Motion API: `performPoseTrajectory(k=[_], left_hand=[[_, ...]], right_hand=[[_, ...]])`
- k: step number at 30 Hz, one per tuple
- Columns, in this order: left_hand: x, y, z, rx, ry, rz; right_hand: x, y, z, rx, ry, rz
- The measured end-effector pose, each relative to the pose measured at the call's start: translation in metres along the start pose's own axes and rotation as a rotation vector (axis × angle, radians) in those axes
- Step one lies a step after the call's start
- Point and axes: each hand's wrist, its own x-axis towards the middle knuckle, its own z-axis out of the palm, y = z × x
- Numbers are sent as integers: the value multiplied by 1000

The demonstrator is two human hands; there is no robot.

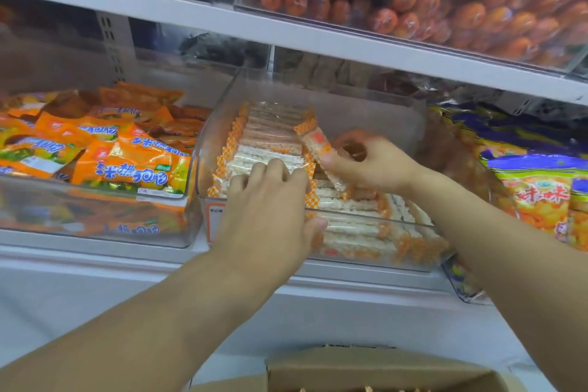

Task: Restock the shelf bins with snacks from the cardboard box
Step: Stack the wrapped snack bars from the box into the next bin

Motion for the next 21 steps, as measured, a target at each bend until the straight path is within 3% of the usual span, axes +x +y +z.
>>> performPoseTrajectory(k=[4,8,12,16,21], left_hand=[[-1,-1,-1,-15,-10,-11],[-2,0,-1,-33,-26,-17],[4,3,-3,-166,9,-71],[14,8,-6,-715,115,-96],[23,4,-6,-683,153,-38]], right_hand=[[-5,1,-2,-19,-32,81],[-21,0,-12,-34,121,115],[-49,-9,-24,52,279,25],[-67,-24,-34,57,169,-198],[-76,-29,-45,84,109,-323]])
